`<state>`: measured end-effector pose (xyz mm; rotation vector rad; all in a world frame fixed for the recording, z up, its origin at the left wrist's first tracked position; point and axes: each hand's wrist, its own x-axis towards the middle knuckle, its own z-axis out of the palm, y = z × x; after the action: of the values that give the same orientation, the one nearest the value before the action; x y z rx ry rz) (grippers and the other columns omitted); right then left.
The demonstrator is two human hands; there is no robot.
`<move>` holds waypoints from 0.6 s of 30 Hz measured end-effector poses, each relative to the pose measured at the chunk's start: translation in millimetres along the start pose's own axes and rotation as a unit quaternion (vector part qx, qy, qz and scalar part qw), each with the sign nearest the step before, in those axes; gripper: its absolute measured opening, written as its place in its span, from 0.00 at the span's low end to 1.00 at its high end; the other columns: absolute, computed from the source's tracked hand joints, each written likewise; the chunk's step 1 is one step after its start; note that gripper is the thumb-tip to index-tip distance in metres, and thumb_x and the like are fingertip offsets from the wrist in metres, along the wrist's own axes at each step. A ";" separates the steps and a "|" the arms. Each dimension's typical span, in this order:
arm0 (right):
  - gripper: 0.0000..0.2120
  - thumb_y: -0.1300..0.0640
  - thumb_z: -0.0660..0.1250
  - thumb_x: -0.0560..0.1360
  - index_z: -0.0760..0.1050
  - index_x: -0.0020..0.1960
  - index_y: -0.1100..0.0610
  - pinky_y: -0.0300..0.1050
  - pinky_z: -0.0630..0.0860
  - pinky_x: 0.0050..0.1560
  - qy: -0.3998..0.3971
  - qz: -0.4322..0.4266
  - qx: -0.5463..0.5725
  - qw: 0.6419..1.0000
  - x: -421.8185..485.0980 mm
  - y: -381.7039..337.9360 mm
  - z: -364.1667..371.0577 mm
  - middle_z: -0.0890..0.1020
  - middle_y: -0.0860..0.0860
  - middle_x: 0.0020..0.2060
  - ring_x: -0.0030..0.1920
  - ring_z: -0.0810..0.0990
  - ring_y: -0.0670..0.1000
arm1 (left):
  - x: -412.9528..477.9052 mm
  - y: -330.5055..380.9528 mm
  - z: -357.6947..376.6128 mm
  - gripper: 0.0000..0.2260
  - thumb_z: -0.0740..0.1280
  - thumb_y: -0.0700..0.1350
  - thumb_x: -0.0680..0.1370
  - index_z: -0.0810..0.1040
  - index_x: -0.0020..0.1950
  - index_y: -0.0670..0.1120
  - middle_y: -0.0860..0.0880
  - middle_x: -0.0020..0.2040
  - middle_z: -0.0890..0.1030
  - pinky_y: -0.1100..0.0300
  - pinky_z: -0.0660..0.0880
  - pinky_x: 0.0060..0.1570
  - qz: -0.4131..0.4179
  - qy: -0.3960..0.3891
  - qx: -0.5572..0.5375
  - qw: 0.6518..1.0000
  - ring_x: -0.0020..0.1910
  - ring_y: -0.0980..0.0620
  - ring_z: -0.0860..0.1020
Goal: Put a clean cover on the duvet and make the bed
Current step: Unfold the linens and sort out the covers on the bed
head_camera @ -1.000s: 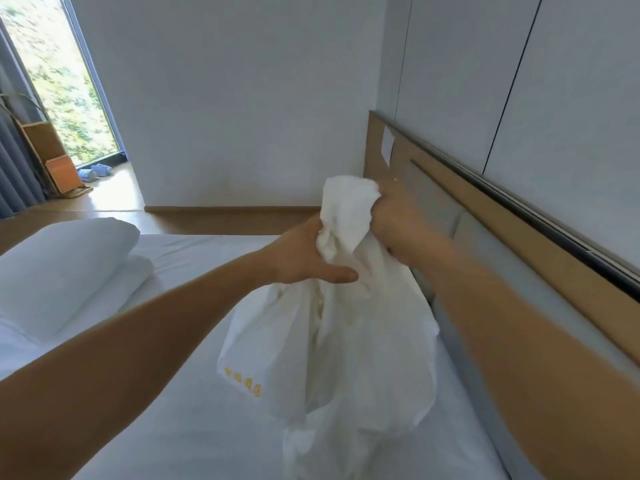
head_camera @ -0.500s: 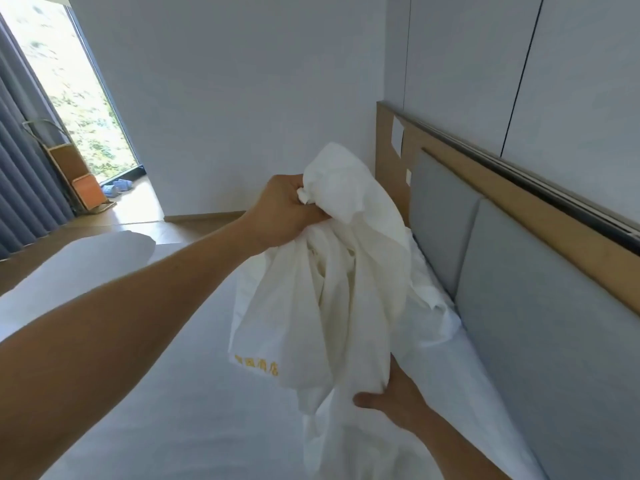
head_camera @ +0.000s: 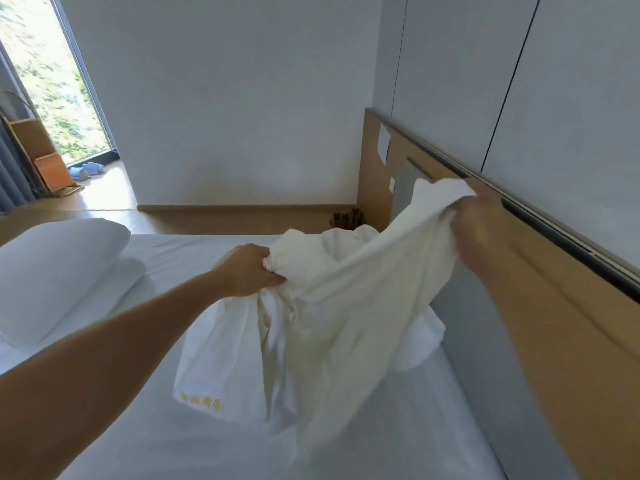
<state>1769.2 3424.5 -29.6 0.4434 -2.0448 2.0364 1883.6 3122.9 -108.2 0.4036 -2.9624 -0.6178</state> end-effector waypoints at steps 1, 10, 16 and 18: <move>0.06 0.58 0.62 0.72 0.77 0.46 0.59 0.33 0.73 0.37 0.025 -0.021 0.075 0.997 -2.3 -18.6 0.8 0.78 0.50 0.39 0.37 0.79 0.44 | 0.5 -0.5 -2.1 0.32 0.61 0.72 0.57 0.83 0.48 0.51 0.50 0.47 0.84 0.51 0.77 0.53 -0.002 0.009 -0.011 1.000 0.49 0.48 0.81; 0.09 0.55 0.58 0.79 0.71 0.41 0.47 0.44 0.73 0.43 -0.115 -0.035 -0.116 0.986 -56.8 18.0 76.2 0.75 0.47 0.36 0.38 0.75 0.45 | -21.9 81.7 16.7 0.34 0.81 0.58 0.63 0.72 0.65 0.58 0.63 0.56 0.78 0.71 0.73 0.52 0.139 -0.084 -0.152 0.975 0.55 0.68 0.76; 0.20 0.53 0.76 0.69 0.74 0.56 0.40 0.31 0.75 0.46 -0.278 0.012 -0.005 0.961 -77.2 46.1 35.9 0.80 0.32 0.48 0.49 0.78 0.34 | -17.1 75.7 29.6 0.06 0.76 0.46 0.73 0.80 0.45 0.54 0.61 0.41 0.80 0.70 0.71 0.40 0.098 -0.013 -0.214 0.972 0.42 0.62 0.78; 0.39 0.46 0.80 0.61 0.62 0.62 0.25 0.32 0.73 0.56 -0.319 0.056 -0.066 0.944 -85.1 79.0 14.8 0.72 0.25 0.58 0.60 0.72 0.32 | -14.9 71.2 17.0 0.06 0.77 0.47 0.69 0.81 0.41 0.53 0.60 0.38 0.82 0.68 0.73 0.39 0.081 0.024 -0.273 0.958 0.39 0.63 0.79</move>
<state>1820.5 3414.0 -134.3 1.1029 -2.5918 1.9658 1878.5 3196.3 -95.5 0.1192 -2.5851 -1.3209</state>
